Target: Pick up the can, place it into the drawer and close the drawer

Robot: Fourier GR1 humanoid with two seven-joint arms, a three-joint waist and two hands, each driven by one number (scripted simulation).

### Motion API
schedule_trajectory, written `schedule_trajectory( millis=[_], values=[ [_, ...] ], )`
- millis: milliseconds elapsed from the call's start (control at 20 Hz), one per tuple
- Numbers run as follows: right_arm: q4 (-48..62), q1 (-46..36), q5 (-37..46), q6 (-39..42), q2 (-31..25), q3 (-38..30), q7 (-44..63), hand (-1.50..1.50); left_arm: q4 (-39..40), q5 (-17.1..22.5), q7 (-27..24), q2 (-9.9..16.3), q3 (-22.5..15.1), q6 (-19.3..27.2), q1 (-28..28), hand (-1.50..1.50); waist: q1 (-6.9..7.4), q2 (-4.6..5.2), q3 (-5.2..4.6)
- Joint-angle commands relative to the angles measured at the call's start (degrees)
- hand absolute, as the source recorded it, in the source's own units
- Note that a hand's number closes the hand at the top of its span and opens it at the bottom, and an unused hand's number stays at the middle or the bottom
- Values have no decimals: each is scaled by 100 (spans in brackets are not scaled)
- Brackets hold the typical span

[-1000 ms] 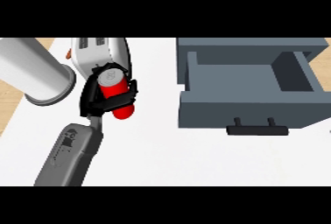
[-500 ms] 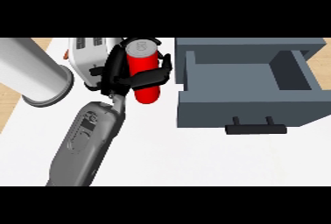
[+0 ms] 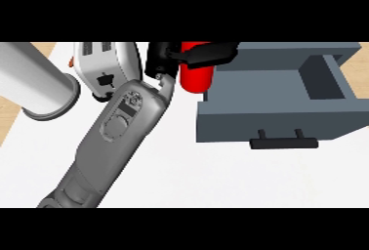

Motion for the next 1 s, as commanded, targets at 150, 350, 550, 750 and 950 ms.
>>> schedule_trajectory(
  millis=[150,350,550,750,950],
  values=[
    [-70,-289,207,-167,35,162,246,-150,1324,277,198,-14,148,301,-1580,150,-57,21,0],
    [178,-170,9,46,-59,-72,-48,-150,2024,694,-358,-14,138,292,-1746,150,-92,33,2],
    [-13,-145,92,-24,22,22,95,-150,2448,940,-437,-14,-328,515,-1978,150,-120,31,2],
    [171,-423,125,-52,-19,82,147,-150,2833,1378,-415,-14,-724,823,-2480,150,-231,52,7],
    [105,-606,318,-249,-10,148,393,-150,3652,1338,-770,-14,-268,349,-2844,150,-165,64,3]
  ],
)
